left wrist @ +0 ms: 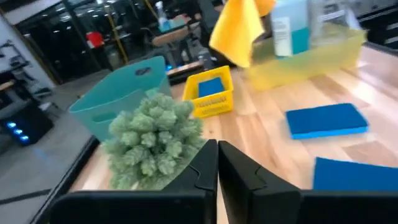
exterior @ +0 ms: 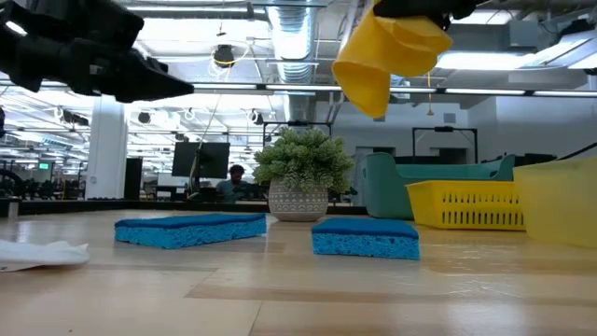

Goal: Pick & Place Kitchen Items
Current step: Put the yellow towel into the green bin

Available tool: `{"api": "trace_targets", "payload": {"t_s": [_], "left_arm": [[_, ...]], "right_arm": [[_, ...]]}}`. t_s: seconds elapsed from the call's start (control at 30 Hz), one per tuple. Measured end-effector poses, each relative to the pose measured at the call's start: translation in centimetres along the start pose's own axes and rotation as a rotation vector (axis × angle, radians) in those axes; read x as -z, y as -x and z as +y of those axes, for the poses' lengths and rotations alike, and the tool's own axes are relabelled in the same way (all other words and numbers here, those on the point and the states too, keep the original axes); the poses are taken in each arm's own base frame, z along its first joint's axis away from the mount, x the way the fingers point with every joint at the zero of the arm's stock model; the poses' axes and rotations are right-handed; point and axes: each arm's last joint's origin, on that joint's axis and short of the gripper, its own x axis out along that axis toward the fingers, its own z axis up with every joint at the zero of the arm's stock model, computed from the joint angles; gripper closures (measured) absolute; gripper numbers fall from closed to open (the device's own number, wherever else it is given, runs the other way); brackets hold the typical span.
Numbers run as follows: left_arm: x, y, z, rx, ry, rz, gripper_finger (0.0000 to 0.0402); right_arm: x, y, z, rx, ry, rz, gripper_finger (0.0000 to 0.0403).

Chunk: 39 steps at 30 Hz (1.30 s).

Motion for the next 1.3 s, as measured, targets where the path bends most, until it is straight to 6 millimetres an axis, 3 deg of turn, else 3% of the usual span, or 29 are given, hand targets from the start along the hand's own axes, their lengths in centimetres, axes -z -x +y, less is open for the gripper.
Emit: {"api": "trace_targets", "payload": {"t_s": [0.3,0.53,1.03,1.3], "left_arm": [[-0.4,1.2,0.1,0.059,0.000,-0.052,0.0399],[0.5,2.2,-0.2,0.043,-0.025,-0.098,0.0398],[0.4,2.6,-0.2,0.039,-0.022,-0.108,0.0397],[0.4,2.6,-0.2,0.040,-0.022,-0.107,0.0400]], "right_arm": [[0.1,0.0,-0.1,0.023,0.007,0.011,0.0401],[-1.0,1.9,-1.3,0.075,-0.032,-0.028,0.0401],[-1.8,5.8,-10.2,0.462,-0.133,-0.026,0.0402],[1.0,6.7,-13.4,0.504,-0.208,-0.078,0.0402]]}}
